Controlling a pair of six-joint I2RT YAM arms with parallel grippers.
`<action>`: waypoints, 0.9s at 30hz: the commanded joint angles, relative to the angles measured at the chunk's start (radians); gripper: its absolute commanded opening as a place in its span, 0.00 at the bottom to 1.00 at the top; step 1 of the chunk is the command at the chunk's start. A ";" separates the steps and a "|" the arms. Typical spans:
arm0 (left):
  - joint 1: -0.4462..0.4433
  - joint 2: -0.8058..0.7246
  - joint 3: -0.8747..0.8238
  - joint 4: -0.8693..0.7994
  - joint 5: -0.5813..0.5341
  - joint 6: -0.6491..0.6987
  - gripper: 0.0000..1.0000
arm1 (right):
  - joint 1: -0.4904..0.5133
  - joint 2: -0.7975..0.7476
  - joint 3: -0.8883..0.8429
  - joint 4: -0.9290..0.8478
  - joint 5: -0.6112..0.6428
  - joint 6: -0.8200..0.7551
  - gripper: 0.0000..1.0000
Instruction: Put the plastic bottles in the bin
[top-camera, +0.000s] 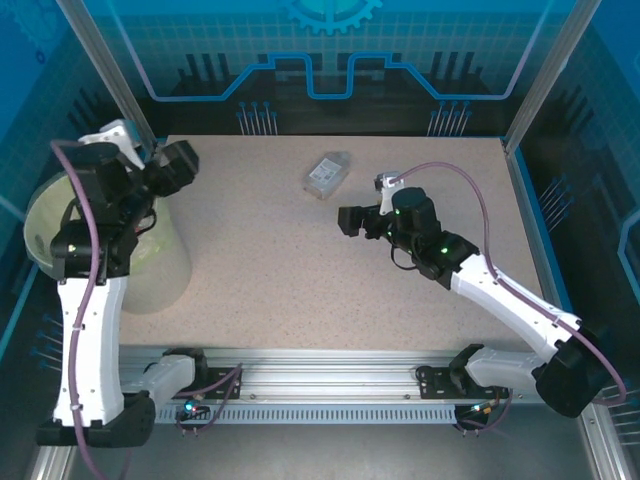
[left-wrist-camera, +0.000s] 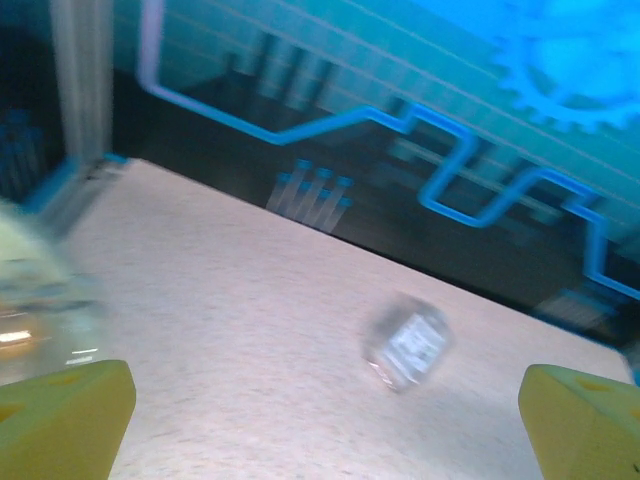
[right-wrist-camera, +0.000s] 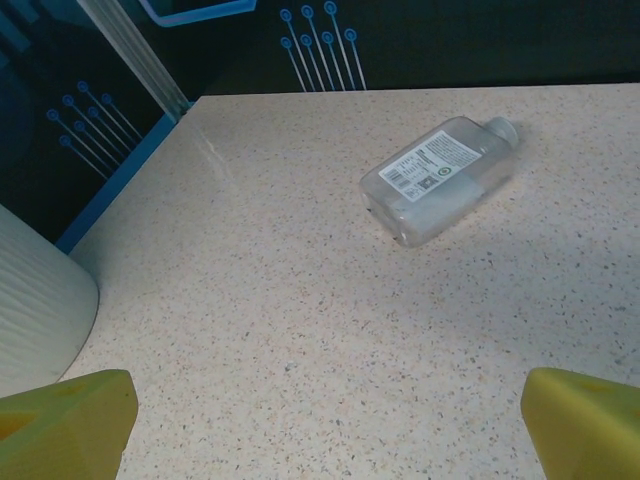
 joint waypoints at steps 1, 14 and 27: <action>-0.100 0.048 -0.028 0.137 0.106 0.028 0.99 | -0.015 -0.034 -0.021 0.000 0.024 0.019 1.00; -0.353 0.430 0.016 0.270 0.173 0.154 0.99 | -0.045 -0.135 -0.063 -0.044 0.052 0.020 1.00; -0.403 0.966 0.308 0.203 0.168 0.329 0.99 | -0.056 -0.250 -0.107 -0.102 0.085 0.028 1.00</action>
